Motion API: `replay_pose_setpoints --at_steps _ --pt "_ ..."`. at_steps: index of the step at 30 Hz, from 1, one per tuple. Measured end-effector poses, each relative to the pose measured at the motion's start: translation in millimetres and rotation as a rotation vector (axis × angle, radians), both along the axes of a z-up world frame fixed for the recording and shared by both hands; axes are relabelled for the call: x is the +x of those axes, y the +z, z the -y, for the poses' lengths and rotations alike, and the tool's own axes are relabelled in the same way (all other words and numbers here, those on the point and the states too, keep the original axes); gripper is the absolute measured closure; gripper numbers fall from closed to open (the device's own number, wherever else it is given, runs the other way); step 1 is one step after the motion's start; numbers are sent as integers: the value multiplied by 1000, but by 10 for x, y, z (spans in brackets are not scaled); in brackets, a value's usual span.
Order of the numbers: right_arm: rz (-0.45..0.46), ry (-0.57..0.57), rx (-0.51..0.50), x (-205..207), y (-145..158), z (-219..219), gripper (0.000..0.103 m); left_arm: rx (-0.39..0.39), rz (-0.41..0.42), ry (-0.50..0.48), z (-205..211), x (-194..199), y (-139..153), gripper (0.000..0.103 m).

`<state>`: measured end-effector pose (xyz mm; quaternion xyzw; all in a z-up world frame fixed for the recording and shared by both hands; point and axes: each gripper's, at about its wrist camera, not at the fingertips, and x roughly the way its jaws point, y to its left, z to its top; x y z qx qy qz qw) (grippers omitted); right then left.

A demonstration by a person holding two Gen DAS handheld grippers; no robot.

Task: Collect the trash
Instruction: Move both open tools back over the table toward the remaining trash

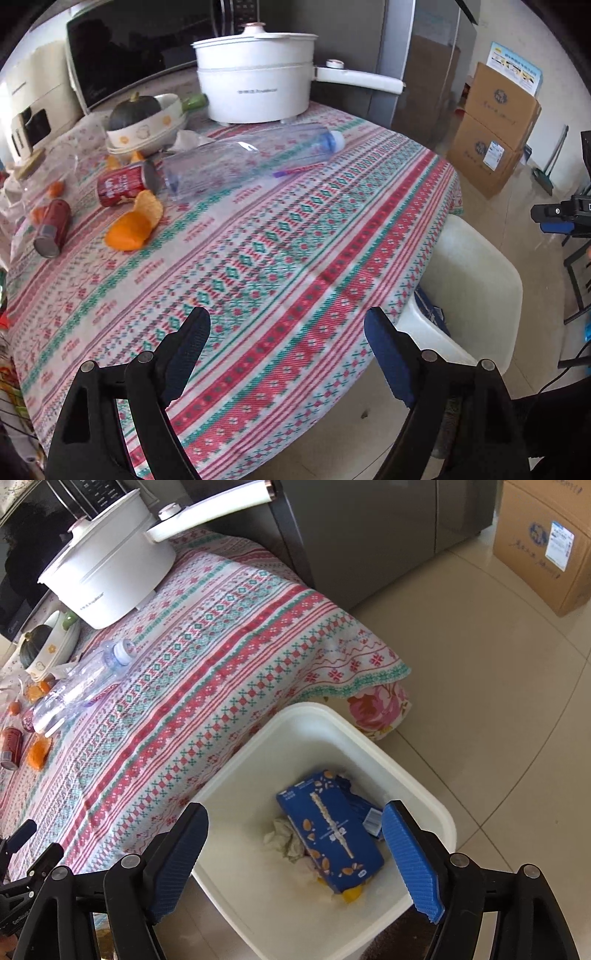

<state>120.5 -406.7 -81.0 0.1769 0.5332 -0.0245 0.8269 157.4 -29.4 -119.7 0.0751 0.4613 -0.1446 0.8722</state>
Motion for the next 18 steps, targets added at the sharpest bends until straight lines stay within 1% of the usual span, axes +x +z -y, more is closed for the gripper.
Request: replay_pose_setpoints --at_steps 3,6,13,18 --pt "12 18 4 53 45 -155 20 1 12 57 -265 7 51 15" --pt "27 36 1 112 93 -315 20 0 24 116 -543 -15 96 12" --pt "62 90 5 272 191 -758 18 -8 55 250 -1164 -84 186 3" --pt "106 149 -31 382 240 -1141 15 -16 79 334 -1510 -126 227 0"
